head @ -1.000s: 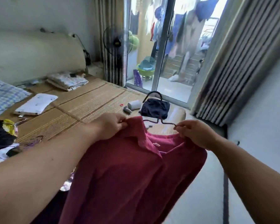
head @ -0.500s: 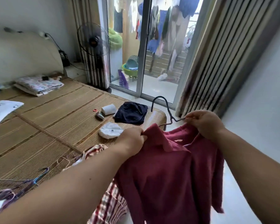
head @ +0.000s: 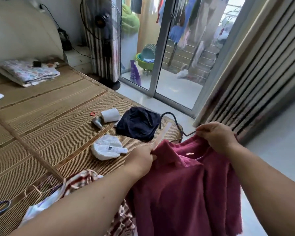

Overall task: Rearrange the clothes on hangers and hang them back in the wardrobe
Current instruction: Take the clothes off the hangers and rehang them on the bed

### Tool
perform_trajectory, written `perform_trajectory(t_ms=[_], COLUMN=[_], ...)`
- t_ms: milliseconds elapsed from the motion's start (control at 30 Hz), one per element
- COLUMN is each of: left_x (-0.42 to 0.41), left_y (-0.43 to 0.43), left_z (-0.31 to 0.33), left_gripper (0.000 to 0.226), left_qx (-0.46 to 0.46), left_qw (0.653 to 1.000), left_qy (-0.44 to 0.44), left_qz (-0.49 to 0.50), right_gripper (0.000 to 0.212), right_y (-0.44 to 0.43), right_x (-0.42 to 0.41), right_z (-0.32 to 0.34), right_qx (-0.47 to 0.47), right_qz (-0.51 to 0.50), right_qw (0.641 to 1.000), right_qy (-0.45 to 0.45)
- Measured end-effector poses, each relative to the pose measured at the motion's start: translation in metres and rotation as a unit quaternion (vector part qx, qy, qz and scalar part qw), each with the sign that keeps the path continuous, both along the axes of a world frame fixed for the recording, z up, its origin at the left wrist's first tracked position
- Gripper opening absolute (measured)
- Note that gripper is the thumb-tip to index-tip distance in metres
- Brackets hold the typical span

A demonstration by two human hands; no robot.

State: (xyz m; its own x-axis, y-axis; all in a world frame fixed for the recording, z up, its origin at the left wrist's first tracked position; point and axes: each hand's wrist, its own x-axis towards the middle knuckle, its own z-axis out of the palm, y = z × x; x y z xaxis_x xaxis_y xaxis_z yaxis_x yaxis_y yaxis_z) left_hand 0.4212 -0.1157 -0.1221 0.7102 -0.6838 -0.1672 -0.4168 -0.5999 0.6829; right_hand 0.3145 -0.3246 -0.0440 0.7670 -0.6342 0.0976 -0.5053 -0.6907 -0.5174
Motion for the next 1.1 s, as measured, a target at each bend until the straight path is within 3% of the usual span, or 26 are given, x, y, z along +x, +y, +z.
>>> perform_trajectory(t_ms=[233, 467, 667, 833, 1000, 1100], left_x=[0.1, 0.194, 0.267, 0.316, 0.337, 0.336], left_y=[-0.027, -0.041, -0.052, -0.051, -0.049, -0.038], left_z=[-0.027, -0.079, -0.142, -0.203, -0.235, -0.235], left_gripper=[0.011, 0.014, 0.024, 0.021, 0.027, 0.028], left_qx=[0.053, 0.111, 0.171, 0.227, 0.319, 0.293], left_qw=[0.995, 0.976, 0.93, 0.885, 0.86, 0.871], left_qy=[0.012, 0.023, 0.08, 0.112, 0.051, 0.006], left_qz=[0.079, 0.187, 0.315, 0.391, 0.394, 0.394], right_gripper=[0.005, 0.01, 0.011, 0.011, 0.018, 0.028], right_y=[-0.045, -0.067, -0.083, -0.072, -0.053, -0.037], right_x=[0.131, 0.268, 0.382, 0.445, 0.48, 0.485], right_z=[-0.029, -0.082, -0.172, -0.255, -0.307, -0.314], right_qx=[0.045, 0.028, 0.034, 0.068, 0.03, 0.045], right_qz=[0.072, 0.224, 0.314, 0.332, 0.374, 0.369], right_qw=[0.995, 0.97, 0.934, 0.923, 0.904, 0.901], right_qy=[0.044, 0.094, 0.167, 0.18, 0.206, 0.224])
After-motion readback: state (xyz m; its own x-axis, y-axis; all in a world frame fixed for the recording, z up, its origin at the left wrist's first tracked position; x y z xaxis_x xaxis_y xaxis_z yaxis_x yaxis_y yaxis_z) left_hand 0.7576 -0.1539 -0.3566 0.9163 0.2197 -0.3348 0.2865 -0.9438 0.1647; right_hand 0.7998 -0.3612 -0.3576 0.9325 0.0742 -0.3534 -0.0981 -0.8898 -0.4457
